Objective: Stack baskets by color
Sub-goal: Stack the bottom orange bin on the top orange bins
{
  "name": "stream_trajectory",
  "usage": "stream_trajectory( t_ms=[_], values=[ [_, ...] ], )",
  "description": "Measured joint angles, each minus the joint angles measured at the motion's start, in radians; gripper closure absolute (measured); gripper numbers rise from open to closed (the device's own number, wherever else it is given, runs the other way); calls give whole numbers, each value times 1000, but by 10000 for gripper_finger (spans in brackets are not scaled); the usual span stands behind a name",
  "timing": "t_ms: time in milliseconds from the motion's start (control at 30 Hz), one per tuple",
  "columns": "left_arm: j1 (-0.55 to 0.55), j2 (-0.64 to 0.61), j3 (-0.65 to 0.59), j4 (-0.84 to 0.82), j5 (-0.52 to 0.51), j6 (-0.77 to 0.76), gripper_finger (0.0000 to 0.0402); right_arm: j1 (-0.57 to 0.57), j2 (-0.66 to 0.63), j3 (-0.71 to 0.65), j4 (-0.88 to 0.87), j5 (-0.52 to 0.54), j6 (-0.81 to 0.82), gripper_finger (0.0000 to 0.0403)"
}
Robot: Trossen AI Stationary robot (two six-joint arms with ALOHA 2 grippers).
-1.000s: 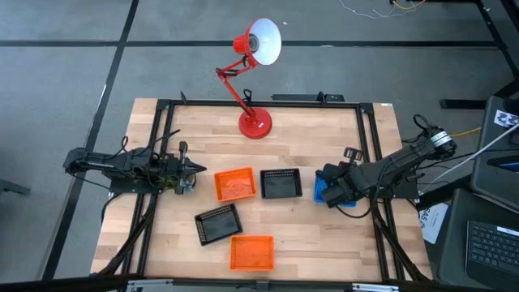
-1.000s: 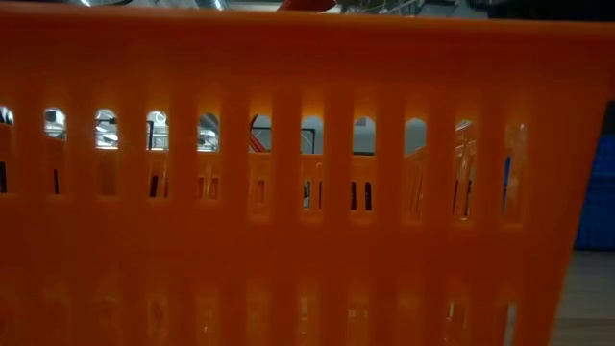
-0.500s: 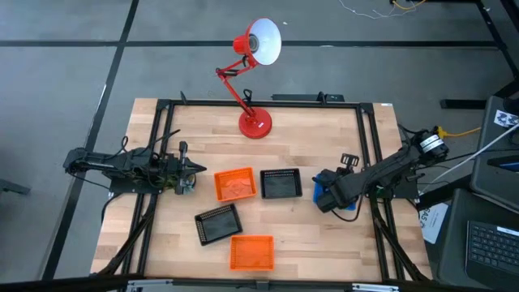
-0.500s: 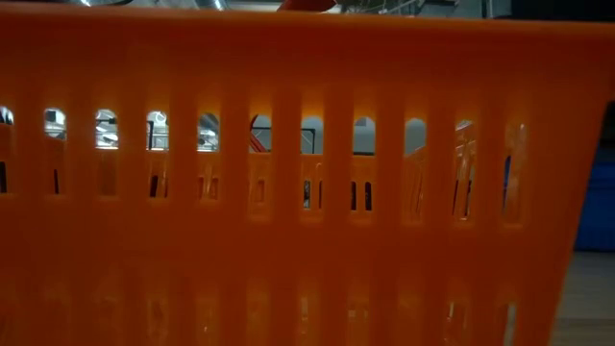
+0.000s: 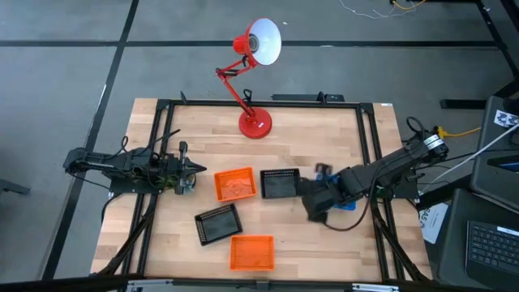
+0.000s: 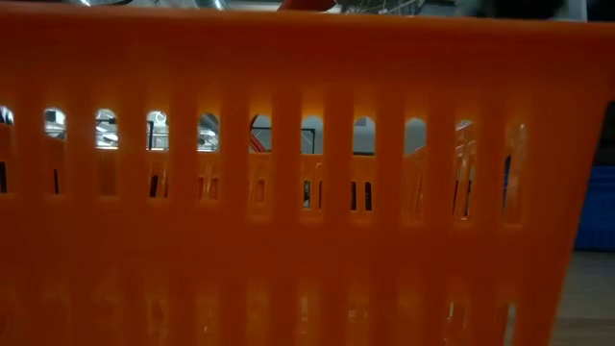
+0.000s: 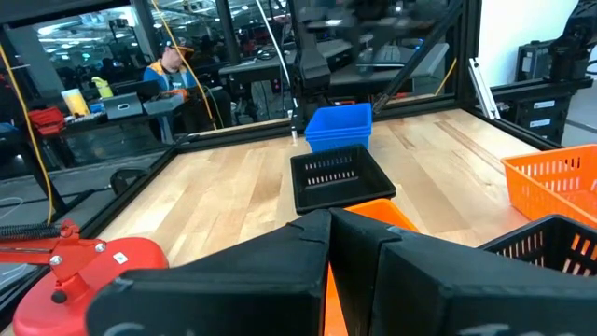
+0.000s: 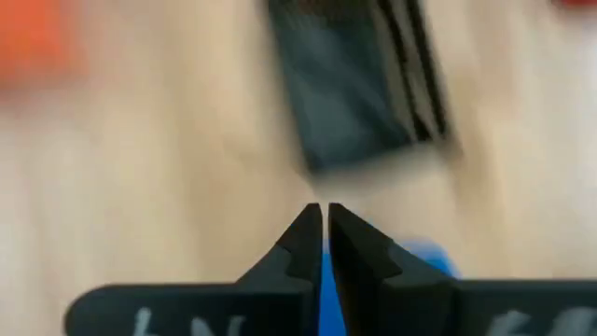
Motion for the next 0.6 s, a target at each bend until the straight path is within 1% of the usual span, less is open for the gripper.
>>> stream_trajectory(
  t_ms=[67,167,300,400,467,600],
  values=[
    [0,0,0,0,0,0,400,3,1,4,190,-7,-62,378],
    [0,0,0,0,0,0,400,7,12,4,423,-6,-198,378],
    [0,0,0,0,0,0,400,8,64,4,650,7,-296,378],
    [0,0,0,-1,0,1,400,8,127,4,762,2,-300,378],
    [0,0,0,0,0,1,400,8,173,5,830,-31,-291,375],
    [0,0,0,0,0,0,400,-8,267,74,837,-126,-273,350]
  ],
)
